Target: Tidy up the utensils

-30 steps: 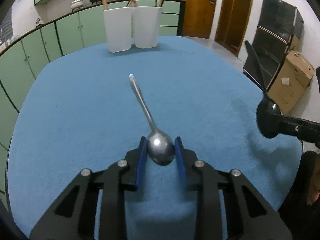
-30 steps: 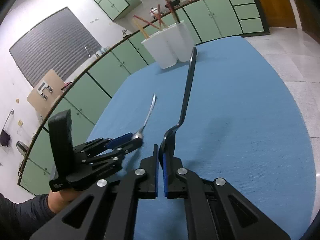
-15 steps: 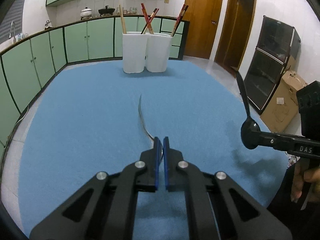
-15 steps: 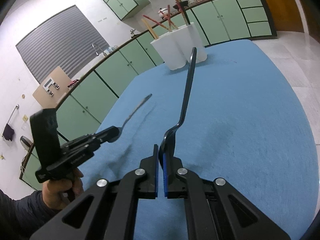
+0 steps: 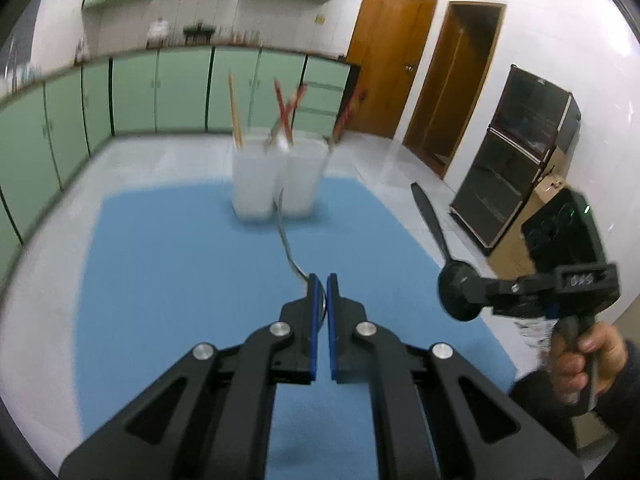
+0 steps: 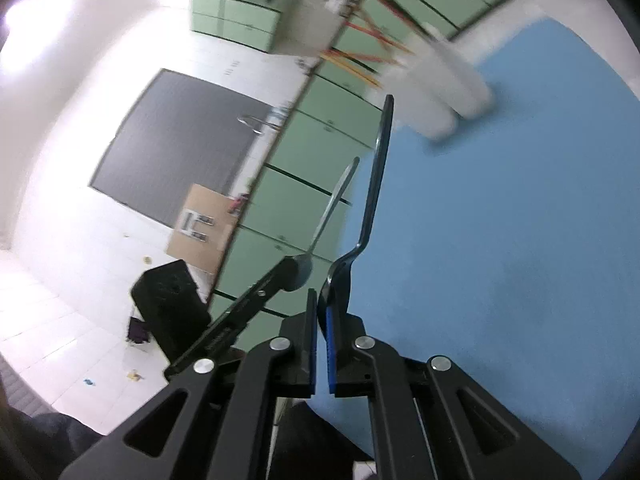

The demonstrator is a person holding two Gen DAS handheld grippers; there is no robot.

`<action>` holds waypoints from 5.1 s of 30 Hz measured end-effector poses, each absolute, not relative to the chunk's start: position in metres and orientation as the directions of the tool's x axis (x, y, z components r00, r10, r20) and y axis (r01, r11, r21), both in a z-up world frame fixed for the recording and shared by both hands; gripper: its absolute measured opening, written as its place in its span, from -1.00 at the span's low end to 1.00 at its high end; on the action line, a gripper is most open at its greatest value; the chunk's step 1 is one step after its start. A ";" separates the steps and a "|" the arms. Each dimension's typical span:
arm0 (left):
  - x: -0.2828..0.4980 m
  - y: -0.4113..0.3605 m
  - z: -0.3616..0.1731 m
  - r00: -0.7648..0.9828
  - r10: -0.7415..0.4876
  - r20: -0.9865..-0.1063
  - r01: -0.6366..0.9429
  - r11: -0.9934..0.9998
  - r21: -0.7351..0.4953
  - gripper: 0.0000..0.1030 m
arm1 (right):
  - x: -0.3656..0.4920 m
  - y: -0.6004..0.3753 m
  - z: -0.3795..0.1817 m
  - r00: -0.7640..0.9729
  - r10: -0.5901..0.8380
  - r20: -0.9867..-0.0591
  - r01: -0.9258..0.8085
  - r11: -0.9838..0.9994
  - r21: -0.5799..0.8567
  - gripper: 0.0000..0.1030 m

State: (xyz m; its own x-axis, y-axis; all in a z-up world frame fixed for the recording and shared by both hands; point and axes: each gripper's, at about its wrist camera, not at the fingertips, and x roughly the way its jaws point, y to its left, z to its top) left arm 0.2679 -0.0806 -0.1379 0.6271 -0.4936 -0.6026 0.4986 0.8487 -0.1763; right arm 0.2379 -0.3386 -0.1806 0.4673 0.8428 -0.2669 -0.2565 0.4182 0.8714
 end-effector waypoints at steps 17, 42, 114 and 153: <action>0.358 -0.095 -0.096 0.656 -0.428 -0.622 0.534 0.845 -0.018 -0.94 | 0.327 -0.265 -0.089 0.553 0.120 -0.824 -0.563 0.783 -0.264 -0.92; 0.486 -0.133 -0.090 0.330 -0.384 -0.862 0.543 0.824 -0.159 -0.93 | 0.388 -0.298 -0.142 0.960 -0.253 -0.123 -0.277 -0.779 -0.563 -0.92; 0.027 -0.050 -0.009 0.826 -0.150 -0.543 0.184 0.983 0.008 0.90 | 0.031 -0.257 0.030 0.864 0.019 -0.503 -0.016 1.000 0.010 0.88; 0.030 -0.052 -0.010 0.839 -0.105 -0.534 0.142 0.989 0.028 0.90 | 0.037 -0.255 0.011 0.873 0.082 -0.482 -0.076 0.997 0.033 0.88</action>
State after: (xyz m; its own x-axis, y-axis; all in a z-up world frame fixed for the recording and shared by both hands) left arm 0.0297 -0.0522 -0.0105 0.8386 -0.1055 -0.5344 0.1425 0.9894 0.0283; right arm 0.0367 -0.2555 0.0108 0.8725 0.0821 -0.4817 -0.0757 0.9966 0.0326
